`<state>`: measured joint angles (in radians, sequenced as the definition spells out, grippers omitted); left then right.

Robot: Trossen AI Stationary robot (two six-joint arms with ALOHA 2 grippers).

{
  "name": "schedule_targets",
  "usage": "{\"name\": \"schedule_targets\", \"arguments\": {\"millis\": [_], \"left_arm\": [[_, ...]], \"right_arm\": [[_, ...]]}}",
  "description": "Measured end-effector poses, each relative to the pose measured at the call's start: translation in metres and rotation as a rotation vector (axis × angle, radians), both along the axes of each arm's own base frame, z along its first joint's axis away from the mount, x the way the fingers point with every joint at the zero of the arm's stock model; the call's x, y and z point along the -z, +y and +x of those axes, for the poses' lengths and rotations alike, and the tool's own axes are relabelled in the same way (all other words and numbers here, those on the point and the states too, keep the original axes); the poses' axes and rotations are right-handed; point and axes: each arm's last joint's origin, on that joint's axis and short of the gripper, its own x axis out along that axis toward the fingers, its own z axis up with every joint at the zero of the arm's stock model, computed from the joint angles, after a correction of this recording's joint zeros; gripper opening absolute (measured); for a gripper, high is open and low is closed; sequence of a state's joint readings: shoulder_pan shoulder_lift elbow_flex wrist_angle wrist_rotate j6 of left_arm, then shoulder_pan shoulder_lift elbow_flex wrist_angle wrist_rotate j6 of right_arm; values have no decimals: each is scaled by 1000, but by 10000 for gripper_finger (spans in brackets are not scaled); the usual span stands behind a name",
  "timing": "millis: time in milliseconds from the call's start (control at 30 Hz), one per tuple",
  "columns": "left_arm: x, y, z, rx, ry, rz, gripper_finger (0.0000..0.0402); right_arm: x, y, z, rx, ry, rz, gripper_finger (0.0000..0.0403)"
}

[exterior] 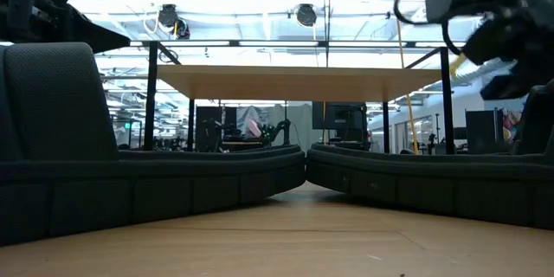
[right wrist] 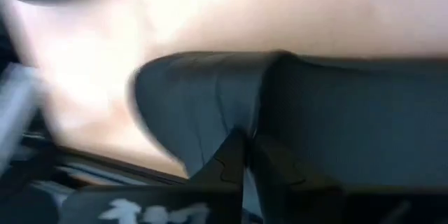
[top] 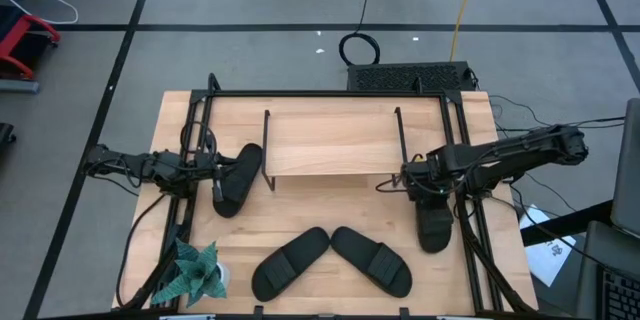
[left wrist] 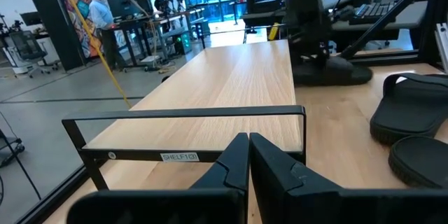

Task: Pick and place slides into the shelf
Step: Put the top right black slide on the shelf

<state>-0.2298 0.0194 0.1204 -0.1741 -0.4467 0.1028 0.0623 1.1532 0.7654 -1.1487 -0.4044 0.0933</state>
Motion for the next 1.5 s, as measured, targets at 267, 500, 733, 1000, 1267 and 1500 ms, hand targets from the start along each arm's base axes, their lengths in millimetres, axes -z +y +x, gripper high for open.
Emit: {"name": "schedule_targets", "arguments": {"millis": [267, 500, 733, 1000, 1267, 1500], "left_arm": [[0, 0, 0, 0, -3, 0, 19], [-1, 0, 0, 0, -13, -3, 19], [-1, 0, 0, 0, -14, -3, 19], [-1, 0, 0, -1, -15, -8, 19], [-1, 0, 0, 0, -15, -7, 19], [-1, 0, 0, 0, -15, -7, 19]], "right_arm": [[-30, 7, 8, -17, -46, 5, 2], [-50, 19, 7, 10, 0, 60, 1], [-70, 34, 9, 11, -24, 74, 1], [-105, 45, 11, 21, -101, 75, 0], [-138, 36, 7, 83, -122, 62, 0], [-154, 25, 19, 11, -209, 58, 0]]}}
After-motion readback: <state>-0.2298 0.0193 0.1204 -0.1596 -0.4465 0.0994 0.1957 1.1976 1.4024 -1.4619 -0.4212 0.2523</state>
